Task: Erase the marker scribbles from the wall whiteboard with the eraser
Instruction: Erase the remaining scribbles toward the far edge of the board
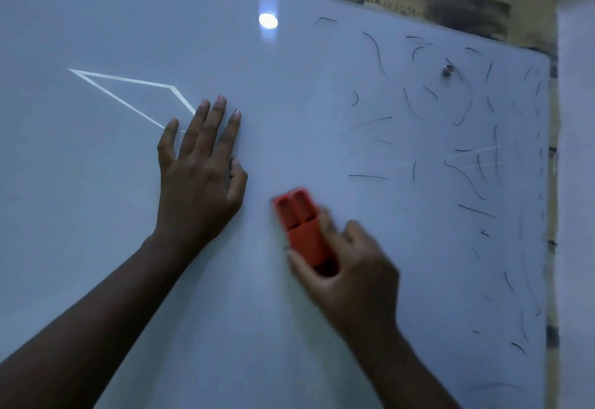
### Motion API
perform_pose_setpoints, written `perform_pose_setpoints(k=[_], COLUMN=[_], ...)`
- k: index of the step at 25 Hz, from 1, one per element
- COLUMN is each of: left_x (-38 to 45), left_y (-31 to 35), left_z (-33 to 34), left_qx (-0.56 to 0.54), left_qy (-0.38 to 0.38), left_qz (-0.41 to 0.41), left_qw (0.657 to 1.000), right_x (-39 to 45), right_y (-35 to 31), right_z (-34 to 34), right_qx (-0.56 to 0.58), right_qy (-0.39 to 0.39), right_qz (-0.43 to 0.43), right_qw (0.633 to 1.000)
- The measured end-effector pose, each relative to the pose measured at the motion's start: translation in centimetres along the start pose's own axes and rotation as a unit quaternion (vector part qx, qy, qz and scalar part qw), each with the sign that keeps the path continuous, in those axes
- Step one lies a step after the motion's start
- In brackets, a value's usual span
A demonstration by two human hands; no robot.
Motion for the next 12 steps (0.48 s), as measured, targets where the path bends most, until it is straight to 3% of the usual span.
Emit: perform_pose_setpoints(k=[4, 7, 9, 12], left_x=[-0.3, -0.3, -0.4, -0.1], left_y=[0.1, 0.4, 0.5, 0.1], left_z=[0.2, 0.3, 0.3, -0.6], left_qx=[0.016, 0.026, 0.02, -0.029], left_qy=[0.01, 0.006, 0.005, 0.019], left_qz=[0.006, 0.009, 0.005, -0.006], left_qw=[1.0, 1.0, 1.0, 0.999], right_x=[4.3, 5.3, 5.4, 3.9], right_y=[10.2, 13.2, 11.2, 2.7], right_z=[-4.1, -4.9, -4.0, -1.0], right_qx=[0.025, 0.046, 0.071, 0.061], right_qy=[0.085, 0.107, 0.102, 0.023], right_qz=[0.187, 0.247, 0.24, 0.079], right_qw=[0.978, 0.962, 0.963, 0.995])
Point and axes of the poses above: each hand's wrist, its own x-axis towards the middle knuckle, its own z-axis out of the palm, y = z × x, the point moved 10 cm from there along x, towards the middle knuckle, and after that the axes turned 5 degrees about -y, right-handed, at the moved point
